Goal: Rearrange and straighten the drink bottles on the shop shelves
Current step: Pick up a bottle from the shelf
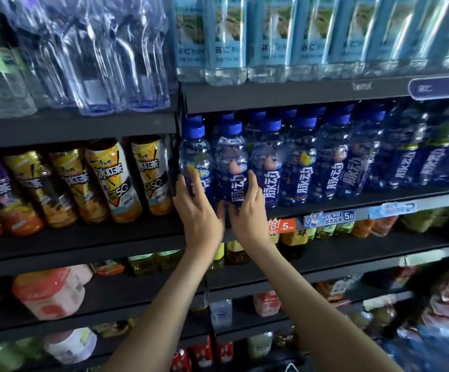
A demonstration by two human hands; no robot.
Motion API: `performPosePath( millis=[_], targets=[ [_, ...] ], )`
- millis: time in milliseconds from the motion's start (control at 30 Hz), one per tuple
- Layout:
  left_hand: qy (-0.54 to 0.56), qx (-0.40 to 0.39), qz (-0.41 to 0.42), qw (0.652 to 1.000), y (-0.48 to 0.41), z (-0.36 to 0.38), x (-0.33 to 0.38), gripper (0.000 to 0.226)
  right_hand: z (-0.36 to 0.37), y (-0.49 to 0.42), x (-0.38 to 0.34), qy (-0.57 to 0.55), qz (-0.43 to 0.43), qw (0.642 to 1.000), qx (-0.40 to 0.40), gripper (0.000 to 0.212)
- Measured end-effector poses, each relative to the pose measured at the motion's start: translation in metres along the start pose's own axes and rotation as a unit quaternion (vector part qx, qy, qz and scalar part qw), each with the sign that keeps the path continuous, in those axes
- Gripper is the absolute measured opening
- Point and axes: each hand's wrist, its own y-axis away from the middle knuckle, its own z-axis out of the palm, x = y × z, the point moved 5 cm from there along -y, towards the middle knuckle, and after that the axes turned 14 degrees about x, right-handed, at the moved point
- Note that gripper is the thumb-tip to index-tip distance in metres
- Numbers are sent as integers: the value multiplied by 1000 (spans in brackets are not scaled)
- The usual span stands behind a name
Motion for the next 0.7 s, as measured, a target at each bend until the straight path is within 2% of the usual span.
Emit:
performPosePath(
  millis=[100, 167, 333, 533, 700],
  targets=[
    [47, 27, 178, 982, 7, -2, 32, 58, -25, -2, 3, -7, -48, 999, 9, 64],
    [70, 6, 268, 961, 6, 1, 49, 56, -44, -10, 12, 17, -74, 996, 42, 61],
    [47, -52, 243, 967, 6, 26, 68, 85, -81, -25, 50, 80, 9, 990, 112, 63],
    [-33, -88, 266, 959, 8, 59, 67, 106, -79, -45, 87, 88, 116, 989, 23, 82],
    [-50, -64, 288, 954, 4, 67, 73, 107, -66, -47, 93, 132, 94, 986, 25, 79]
  ],
)
